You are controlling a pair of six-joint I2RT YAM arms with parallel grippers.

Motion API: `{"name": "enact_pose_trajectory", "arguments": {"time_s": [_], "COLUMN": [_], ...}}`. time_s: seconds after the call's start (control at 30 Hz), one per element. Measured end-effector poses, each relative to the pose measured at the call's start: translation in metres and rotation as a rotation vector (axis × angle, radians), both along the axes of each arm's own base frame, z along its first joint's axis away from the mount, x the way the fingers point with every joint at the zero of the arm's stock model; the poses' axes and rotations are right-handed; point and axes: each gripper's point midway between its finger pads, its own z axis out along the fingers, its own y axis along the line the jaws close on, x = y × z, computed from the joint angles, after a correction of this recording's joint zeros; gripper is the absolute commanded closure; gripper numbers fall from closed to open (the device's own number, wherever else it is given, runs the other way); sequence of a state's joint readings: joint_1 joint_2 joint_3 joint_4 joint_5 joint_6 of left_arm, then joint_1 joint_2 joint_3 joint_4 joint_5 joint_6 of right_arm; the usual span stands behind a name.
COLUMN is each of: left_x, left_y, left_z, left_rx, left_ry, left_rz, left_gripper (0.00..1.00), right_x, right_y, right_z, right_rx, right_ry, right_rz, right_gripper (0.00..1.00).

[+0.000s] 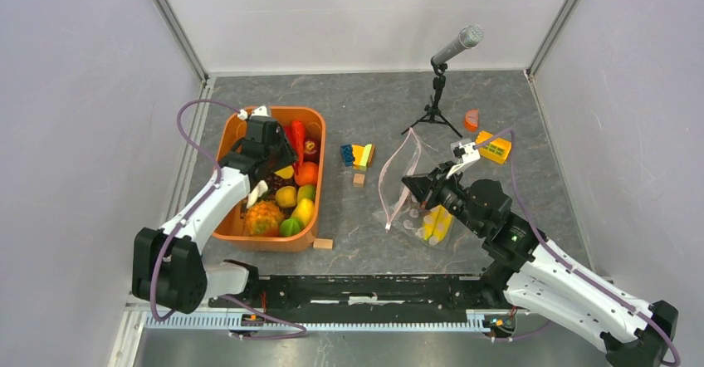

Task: Place the food in the zip-top bag and seal the zipper
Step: Pick up the fake vegetable from the bin.

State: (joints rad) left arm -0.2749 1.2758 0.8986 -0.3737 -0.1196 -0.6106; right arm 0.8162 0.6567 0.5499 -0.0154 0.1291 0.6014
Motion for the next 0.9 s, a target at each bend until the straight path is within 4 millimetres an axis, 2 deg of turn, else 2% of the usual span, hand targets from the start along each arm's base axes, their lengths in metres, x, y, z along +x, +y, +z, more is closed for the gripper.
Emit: {"name": "enact_pose_trajectory", "arguments": {"time_s": [0.17,0.27,0.37,0.47,0.53,0.63,0.73,0.9], "left_x": [-0.006,-0.012,-0.017,-0.023,-0.028,-0.036,-0.047,-0.074], "left_y": [-0.002,-0.003,-0.001,0.001,0.002,-0.001,-0.018,-0.059], "left_z": [-0.007,-0.003,0.013,0.036,0.050,0.075,0.107,0.169], "left_rx": [-0.016,-0.028,-0.034,-0.042,-0.044,-0.061,-0.119,-0.261], "left_ry": [0.003,-0.009,-0.050,-0.113,-0.146,-0.204,-0.266,-0.376], "left_rz": [-0.025,-0.037,-0.040,-0.048,-0.055,-0.092,-0.208,-0.474], "left_gripper": [0.79,0.81,0.82,0.84,0.89,0.89,0.90,0.90], "right_x": [0.000,0.001,0.001,0.000,0.000,0.000,0.001,0.002], "right_y": [0.001,0.001,0.001,0.001,0.001,0.001,0.001,0.003], "right_z": [-0.002,-0.002,-0.003,-0.002,-0.002,-0.002,-0.004,-0.008], "right_rx": [-0.003,-0.003,-0.003,-0.003,-0.003,-0.003,-0.006,-0.014], "right_ry": [0.007,0.009,0.009,0.008,0.008,0.009,0.012,0.024], "right_rz": [0.001,0.001,0.001,0.000,0.000,0.000,0.000,0.000], "right_gripper": [0.98,0.98,0.98,0.98,0.98,0.98,0.98,0.98]}}
